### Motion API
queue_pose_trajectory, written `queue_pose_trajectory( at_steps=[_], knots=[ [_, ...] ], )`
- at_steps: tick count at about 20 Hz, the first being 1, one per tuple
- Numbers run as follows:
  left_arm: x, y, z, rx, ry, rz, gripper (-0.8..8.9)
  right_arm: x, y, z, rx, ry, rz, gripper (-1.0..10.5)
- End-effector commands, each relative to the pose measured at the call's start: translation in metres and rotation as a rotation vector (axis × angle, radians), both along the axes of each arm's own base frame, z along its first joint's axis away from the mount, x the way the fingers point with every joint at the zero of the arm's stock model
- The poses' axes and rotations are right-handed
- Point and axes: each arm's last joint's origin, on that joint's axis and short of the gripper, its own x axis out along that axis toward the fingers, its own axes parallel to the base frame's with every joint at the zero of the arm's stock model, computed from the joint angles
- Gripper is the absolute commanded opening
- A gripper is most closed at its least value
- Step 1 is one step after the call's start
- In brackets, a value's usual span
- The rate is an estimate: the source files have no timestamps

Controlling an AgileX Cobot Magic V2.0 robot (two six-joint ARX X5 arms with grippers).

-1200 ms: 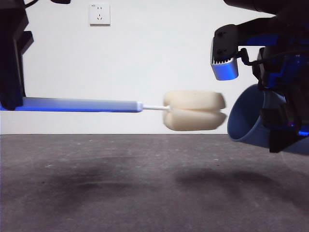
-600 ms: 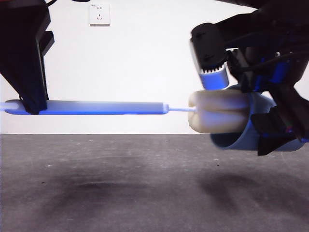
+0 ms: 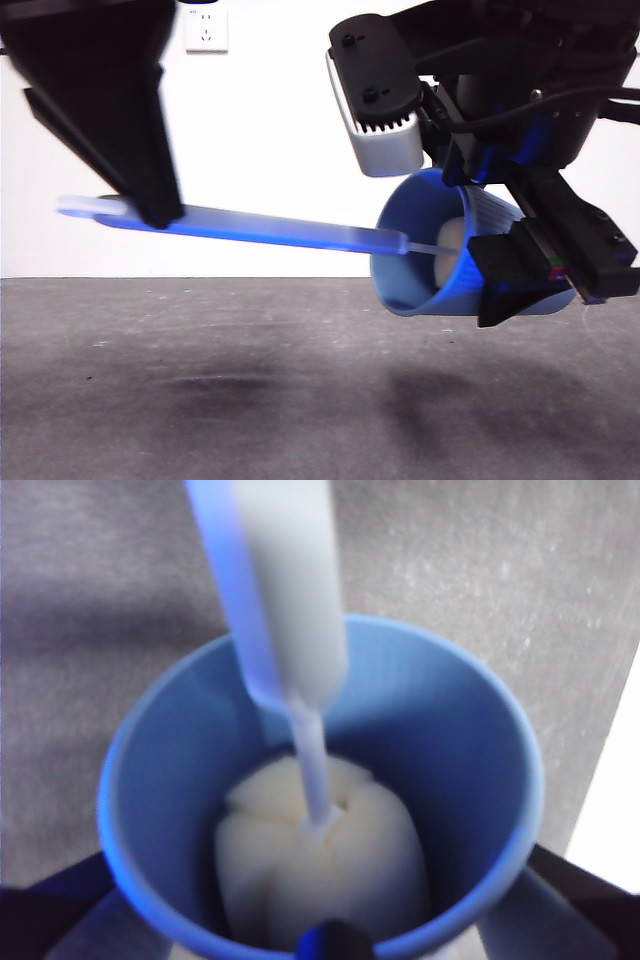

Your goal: Pick up the cup brush,pick up the cup,insert the brush into the cup,clean the cup,put the cup brush back,put the cup back to the fixed position on the table

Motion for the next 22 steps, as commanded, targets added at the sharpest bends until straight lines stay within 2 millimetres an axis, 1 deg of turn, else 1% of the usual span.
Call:
queue_pose_trajectory(
  at_steps=[1,4,7,10,14,17,20,22],
  knots=[
    [-0.001,-0.011,-0.003,-0.049,0.020,0.022,-0.09,-0.002,0.005,0.000,0.019,-0.006,0.006,-0.1],
    [-0.003,-0.014,-0.004,-0.040,0.028,0.029,-0.09,-0.003,0.004,0.000,0.014,-0.017,-0.014,-0.1],
    [-0.005,-0.011,-0.005,-0.017,0.040,0.037,-0.08,-0.003,0.002,-0.001,-0.011,-0.021,-0.035,-0.1],
    [-0.009,0.004,-0.001,0.103,-0.018,0.097,-0.08,-0.003,-0.002,-0.002,-0.019,-0.005,-0.068,-0.1],
    [-0.022,0.023,0.007,0.197,-0.015,0.109,-0.08,0.005,-0.007,-0.002,-0.019,-0.017,-0.114,-0.1],
    [-0.028,0.029,0.013,0.185,-0.014,0.107,-0.09,0.006,-0.008,-0.002,-0.015,-0.019,-0.121,-0.1],
    [-0.028,0.029,0.014,0.177,-0.017,0.107,-0.09,0.006,-0.007,-0.002,-0.006,-0.021,-0.120,-0.1],
    [-0.027,0.026,0.014,0.142,-0.009,0.097,-0.09,0.007,-0.007,-0.001,-0.003,-0.023,-0.120,-0.1]
  ],
)
